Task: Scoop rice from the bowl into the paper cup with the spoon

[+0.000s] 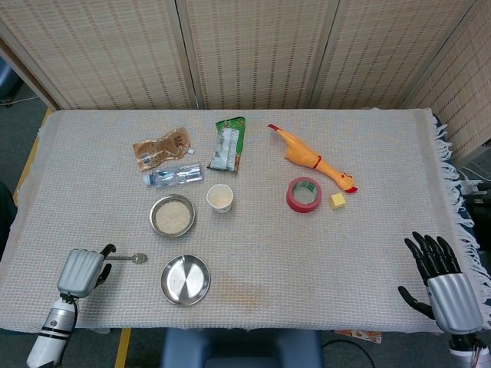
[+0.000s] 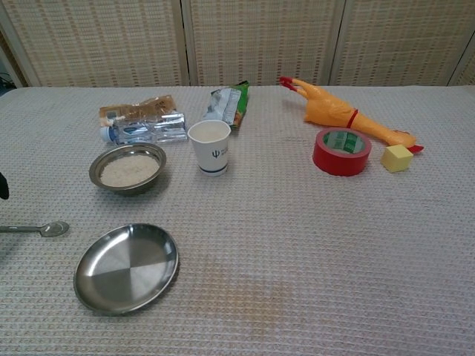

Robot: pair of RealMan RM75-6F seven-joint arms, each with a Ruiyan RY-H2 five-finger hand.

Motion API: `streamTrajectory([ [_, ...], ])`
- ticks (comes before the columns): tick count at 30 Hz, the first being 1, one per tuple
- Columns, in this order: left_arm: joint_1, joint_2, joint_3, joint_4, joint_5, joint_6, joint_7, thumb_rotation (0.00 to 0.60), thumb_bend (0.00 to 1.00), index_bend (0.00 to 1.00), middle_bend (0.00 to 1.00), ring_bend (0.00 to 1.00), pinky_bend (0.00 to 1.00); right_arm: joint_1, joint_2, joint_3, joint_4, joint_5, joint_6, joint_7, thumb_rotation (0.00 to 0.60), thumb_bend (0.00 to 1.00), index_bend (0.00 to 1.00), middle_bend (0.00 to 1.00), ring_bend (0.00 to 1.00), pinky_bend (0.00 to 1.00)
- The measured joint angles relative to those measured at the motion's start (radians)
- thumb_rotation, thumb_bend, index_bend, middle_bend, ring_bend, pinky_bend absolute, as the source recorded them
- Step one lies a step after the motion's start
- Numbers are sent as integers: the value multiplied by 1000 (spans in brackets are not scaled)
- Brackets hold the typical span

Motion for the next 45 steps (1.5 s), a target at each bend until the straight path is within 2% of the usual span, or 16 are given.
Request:
streamTrajectory([
  [11,-40,-103,-1,141,-34,-57,-17,600,402,404,1000,1000,1000,2,0,5,-2,9,-25,2,600,119,0,0,0,0],
  [23,-61,-156,0,220,-61,-85,1,600,400,449,1000,1000,1000,3,6,2,-10,9,-48,7,600,119,0,0,0,0],
  [45,-64,-180,7,273,-87,-83,-5,600,401,505,1000,1000,1000,4,13,-8,-30,9,-84,-7,600,118,0,0,0,0],
])
